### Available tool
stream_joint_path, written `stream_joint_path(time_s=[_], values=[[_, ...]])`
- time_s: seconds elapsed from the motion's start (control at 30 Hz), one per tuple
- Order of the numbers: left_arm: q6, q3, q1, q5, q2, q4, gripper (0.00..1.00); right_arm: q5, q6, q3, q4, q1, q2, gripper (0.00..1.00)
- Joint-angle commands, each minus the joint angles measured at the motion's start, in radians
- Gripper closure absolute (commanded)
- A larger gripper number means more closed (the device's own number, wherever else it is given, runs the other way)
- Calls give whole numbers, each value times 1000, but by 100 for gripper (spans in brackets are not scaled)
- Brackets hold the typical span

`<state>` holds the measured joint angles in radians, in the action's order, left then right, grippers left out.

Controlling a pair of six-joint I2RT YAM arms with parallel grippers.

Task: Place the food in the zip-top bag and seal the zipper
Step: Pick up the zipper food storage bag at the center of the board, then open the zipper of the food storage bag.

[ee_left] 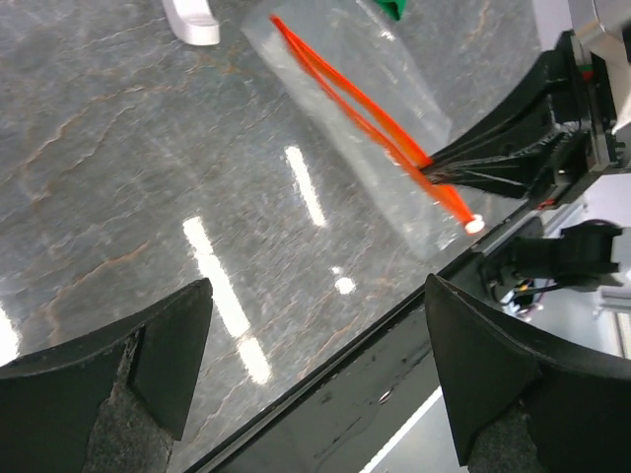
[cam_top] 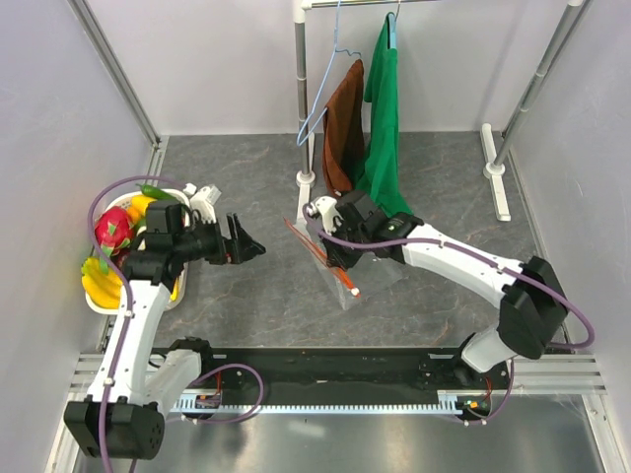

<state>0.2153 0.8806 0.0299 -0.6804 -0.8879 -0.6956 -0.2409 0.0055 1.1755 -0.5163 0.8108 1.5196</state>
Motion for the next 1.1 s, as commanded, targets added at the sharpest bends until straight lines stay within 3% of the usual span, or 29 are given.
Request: stream_joint_path(time_s=[0.0,0.3,0.83,0.93,0.97,1.07], values=[[136,-14,54,-25,-69,136,7,-43,191,140,56,-5,57,100],[329,21,243,104,-282,317,9,-3,303,190,134,14,165,100],[363,69,265,199,-474,320,26,115,379,61,272,73,117,100],[351,58,263,203,-480,306,38,152,393,62,272,73,103,100],[343,58,263,212,-480,295,47,163,396,62,274,73,96,100],[311,51,258,252,-473,272,54,206,398,69,250,70,76,100]])
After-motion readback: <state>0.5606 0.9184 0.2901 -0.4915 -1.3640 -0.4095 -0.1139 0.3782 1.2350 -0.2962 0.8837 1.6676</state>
